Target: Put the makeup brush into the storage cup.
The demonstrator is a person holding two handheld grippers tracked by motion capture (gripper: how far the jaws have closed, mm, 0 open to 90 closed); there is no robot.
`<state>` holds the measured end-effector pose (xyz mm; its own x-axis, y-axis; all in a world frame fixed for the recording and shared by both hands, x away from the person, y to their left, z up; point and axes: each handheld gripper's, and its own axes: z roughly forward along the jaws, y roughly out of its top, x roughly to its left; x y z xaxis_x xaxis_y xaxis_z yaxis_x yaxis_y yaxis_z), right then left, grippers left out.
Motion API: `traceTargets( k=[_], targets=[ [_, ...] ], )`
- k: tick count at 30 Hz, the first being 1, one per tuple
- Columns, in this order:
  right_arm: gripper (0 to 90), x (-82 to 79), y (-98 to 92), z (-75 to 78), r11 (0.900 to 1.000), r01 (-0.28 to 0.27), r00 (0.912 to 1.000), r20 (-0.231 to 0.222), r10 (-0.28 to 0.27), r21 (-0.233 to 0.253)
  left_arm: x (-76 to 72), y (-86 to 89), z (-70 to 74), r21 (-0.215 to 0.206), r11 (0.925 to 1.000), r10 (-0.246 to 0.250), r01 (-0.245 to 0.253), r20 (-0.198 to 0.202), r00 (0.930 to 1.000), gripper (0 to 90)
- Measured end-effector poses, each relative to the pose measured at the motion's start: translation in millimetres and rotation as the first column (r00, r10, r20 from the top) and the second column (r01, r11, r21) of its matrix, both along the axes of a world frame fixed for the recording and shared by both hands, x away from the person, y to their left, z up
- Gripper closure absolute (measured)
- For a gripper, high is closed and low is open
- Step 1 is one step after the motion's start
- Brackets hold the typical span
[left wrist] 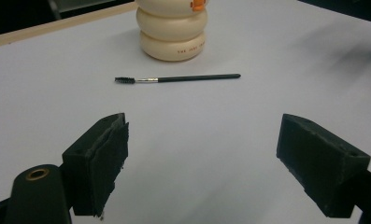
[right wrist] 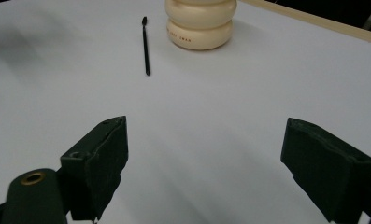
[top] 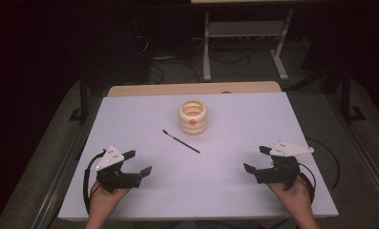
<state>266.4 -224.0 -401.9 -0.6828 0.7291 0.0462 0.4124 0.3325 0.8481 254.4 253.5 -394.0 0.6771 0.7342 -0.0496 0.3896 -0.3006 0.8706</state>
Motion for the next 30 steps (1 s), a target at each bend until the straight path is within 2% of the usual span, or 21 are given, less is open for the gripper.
traceTargets(
  k=[5, 7, 12, 18, 21, 27, 30],
  targets=[
    [14.0, 0.7, -0.9, 2.2, 1.0, 0.002, 1.0, -0.006, -0.002, -0.001, -0.3, 0.0, 0.6, 0.003, 1.0, -0.005, 0.005, 0.002, 1.0, 16.4],
    [14.0, 0.4, -0.7, 3.1, 1.0, 0.008, 0.9997, -0.022, -0.008, 0.004, -0.3, -0.6, 0.5, -0.001, 1.0, -0.005, 0.005, 0.002, 1.0, 16.4],
    [14.1, 1.3, -0.3, 3.7, 1.0, 0.002, 0.9999, -0.017, -0.002, -0.011, -0.2, -0.6, 0.0, 0.005, 1.0, -0.008, 0.007, 0.001, 1.0, 16.4],
    [14.1, 1.2, -0.4, 6.2, 1.0, 0.007, 0.9993, -0.035, -0.007, -0.022, -0.1, -1.3, -0.7, 0.003, 1.0, -0.007, 0.007, -0.002, 1.0, 16.4],
    [14.1, 4.1, -0.1, 11.6, 0.999, 0.0, 0.9986, -0.052, -0.002, -0.041, -0.1, -2.0, -1.0, -0.002, 1.0, -0.006, 0.006, -0.002, 1.0, 16.4],
    [14.3, 7.3, 1.3, 22.3, 0.999, -0.014, 0.9982, -0.059, 0.012, -0.038, 1.0, -3.8, -1.7, -0.001, 0.9999, -0.013, 0.013, -0.001, 0.9999, 16.4],
    [14.8, 11.9, 5.2, 25.7, 0.999, -0.026, 0.9962, -0.084, 0.022, -0.044, 0.1, -4.9, -1.6, -0.003, 0.9999, -0.012, 0.012, -0.008, 0.9999, 16.5]
  ],
)
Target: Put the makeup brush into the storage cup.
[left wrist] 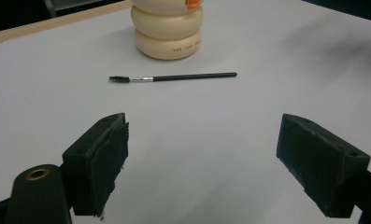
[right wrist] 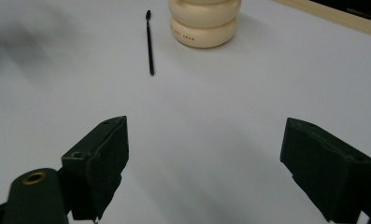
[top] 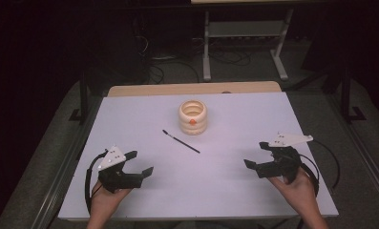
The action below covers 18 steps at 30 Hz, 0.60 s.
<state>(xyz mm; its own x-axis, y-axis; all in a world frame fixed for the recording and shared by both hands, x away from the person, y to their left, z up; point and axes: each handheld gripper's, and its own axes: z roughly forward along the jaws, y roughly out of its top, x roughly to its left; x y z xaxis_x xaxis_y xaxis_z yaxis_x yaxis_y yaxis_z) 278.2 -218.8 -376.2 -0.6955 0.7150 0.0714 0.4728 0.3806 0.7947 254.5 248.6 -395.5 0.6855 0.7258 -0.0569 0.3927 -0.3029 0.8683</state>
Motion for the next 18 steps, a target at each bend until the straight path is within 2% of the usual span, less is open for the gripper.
traceTargets(
  k=[2, 9, 10, 13, 14, 15, 18],
  targets=[
    [15.1, 6.5, 5.4, 3.5, 1.0, -0.012, 0.9998, -0.016, 0.012, -0.006, 0.4, 0.1, 0.0, 0.006, 1.0, -0.004, 0.004, 0.001, 1.0, 16.4],
    [15.7, 19.2, 22.9, 14.3, 0.998, -0.045, 0.9987, -0.025, 0.044, -0.033, 0.4, 1.4, -0.1, -0.001, 1.0, -0.002, 0.002, 0.008, 1.0, 16.5],
    [15.8, 26.0, 31.1, 16.9, 0.997, -0.067, 0.9974, -0.031, 0.065, -0.047, 0.5, 2.0, 0.2, 0.002, 1.0, -0.003, 0.003, 0.006, 1.0, 16.5],
    [16.0, 31.2, 38.4, 18.7, 0.995, -0.077, 0.9957, -0.055, 0.074, -0.055, 0.8, 2.5, 0.2, 0.004, 1.0, -0.005, 0.005, 0.006, 1.0, 16.5],
    [16.5, 38.8, 48.9, 20.0, 0.993, -0.094, 0.9931, -0.076, 0.089, -0.071, 0.8, 2.5, 0.2, 0.004, 1.0, -0.005, 0.005, 0.007, 1.0, 16.5],
    [16.5, 38.8, 48.9, 20.0, 0.993, -0.094, 0.9931, -0.076, 0.089, -0.071, 0.8, 2.5, 0.2, 0.002, 1.0, -0.004, 0.004, 0.007, 1.0, 16.5],
    [17.6, 49.7, 66.5, 23.8, 0.987, -0.132, 0.9874, -0.1, 0.122, -0.095, 0.8, 2.7, 0.5, -0.003, 1.0, -0.002, 0.002, 0.003, 1.0, 16.6]
  ],
)
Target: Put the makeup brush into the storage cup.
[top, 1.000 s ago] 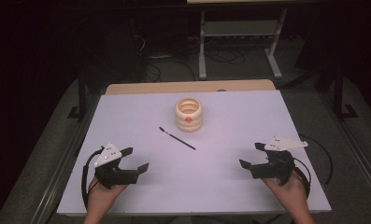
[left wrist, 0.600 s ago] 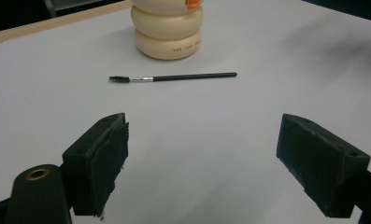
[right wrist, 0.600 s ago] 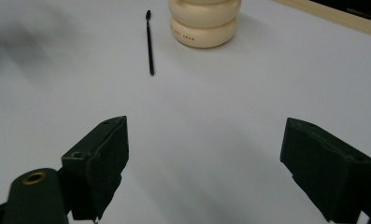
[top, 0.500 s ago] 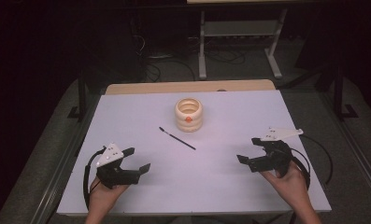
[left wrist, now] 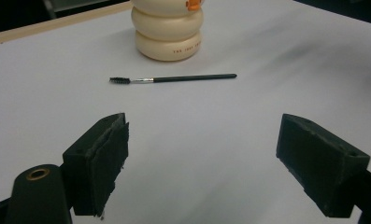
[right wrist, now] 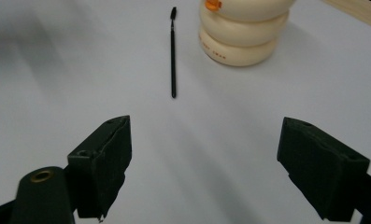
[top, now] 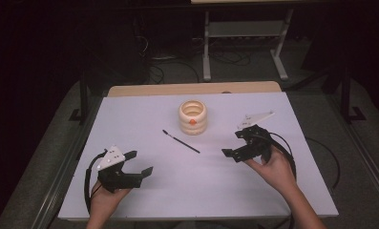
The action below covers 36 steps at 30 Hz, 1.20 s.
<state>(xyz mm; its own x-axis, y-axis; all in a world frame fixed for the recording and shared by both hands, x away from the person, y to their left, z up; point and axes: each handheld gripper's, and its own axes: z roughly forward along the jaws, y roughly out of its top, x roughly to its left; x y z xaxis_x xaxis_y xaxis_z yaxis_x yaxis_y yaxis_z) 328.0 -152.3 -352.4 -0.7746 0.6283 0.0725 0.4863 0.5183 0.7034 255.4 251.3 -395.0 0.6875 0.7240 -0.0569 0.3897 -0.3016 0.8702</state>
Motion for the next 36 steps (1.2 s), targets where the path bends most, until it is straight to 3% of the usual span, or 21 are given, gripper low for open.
traceTargets(
  k=[6, 15, 25, 31, 36],
  targets=[
    [18.7, 13.3, 25.6, 5.4, 0.998, -0.038, 0.9991, -0.018, 0.038, -0.041, 0.8, 1.3, 0.9, 0.004, 1.0, -0.006, 0.006, 0.011, 0.9999, 16.6],
    [20.9, 33.6, 67.8, 5.6, 0.988, -0.106, 0.9936, -0.052, 0.1, -0.111, 1.1, 1.0, 1.5, 0.0, 1.0, -0.008, 0.008, 0.007, 0.9999, 16.6],
    [27.5, 49.8, 111.9, -16.4, 0.966, -0.178, 0.9823, -0.094, 0.162, -0.186, 1.0, 0.9, 1.9, -0.007, 0.9999, -0.007, 0.007, 0.006, 1.0, 16.8],
    [31.7, 53.8, 124.5, -26.9, 0.957, -0.198, 0.9783, -0.105, 0.179, -0.212, 1.4, 1.5, 1.5, -0.013, 0.9999, -0.005, 0.005, 0.006, 1.0, 17.0],
    [40.1, 61.5, 131.6, -39.6, 0.948, -0.198, 0.9756, -0.144, 0.166, -0.249, 1.4, 1.1, 1.6, -0.018, 0.9998, -0.005, 0.005, 0.005, 1.0, 16.9]
  ],
)
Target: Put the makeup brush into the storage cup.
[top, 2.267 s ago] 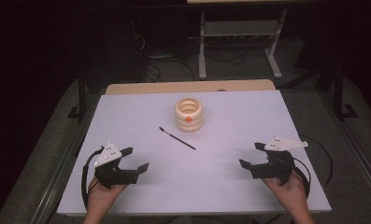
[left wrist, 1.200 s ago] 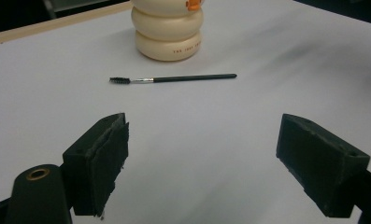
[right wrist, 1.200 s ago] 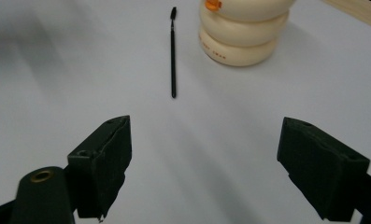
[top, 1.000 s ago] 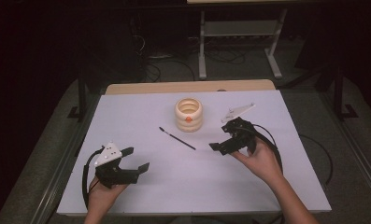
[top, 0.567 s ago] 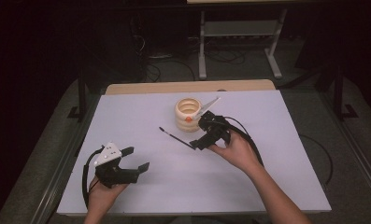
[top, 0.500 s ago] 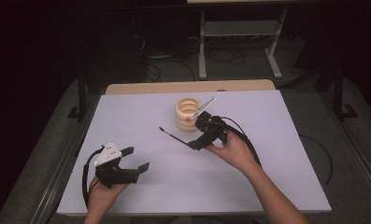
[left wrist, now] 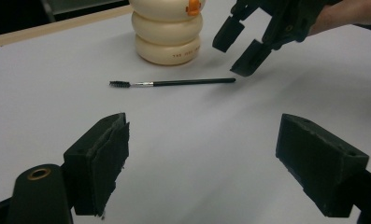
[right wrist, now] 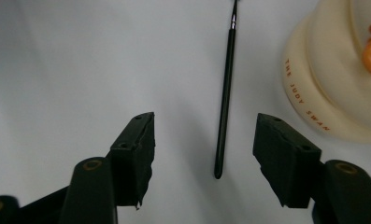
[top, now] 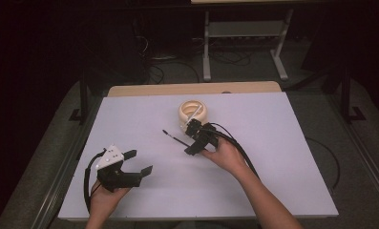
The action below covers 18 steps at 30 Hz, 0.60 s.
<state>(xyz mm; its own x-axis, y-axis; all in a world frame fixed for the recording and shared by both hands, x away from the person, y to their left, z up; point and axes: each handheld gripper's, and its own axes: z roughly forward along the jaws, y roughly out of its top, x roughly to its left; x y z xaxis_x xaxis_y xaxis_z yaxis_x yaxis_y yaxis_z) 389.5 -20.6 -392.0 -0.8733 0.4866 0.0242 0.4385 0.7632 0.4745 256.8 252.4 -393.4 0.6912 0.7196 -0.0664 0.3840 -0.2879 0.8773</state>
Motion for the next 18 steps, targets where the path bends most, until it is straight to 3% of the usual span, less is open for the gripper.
traceTargets(
  k=[18],
  targets=[
    [59.2, 16.6, 8.6, -21.0, 0.996, 0.033, 0.9987, -0.037, -0.036, -0.086, 0.6, -1.8, -0.4, 0.005, 1.0, -0.009, 0.009, 0.003, 1.0, 16.9]
  ],
)
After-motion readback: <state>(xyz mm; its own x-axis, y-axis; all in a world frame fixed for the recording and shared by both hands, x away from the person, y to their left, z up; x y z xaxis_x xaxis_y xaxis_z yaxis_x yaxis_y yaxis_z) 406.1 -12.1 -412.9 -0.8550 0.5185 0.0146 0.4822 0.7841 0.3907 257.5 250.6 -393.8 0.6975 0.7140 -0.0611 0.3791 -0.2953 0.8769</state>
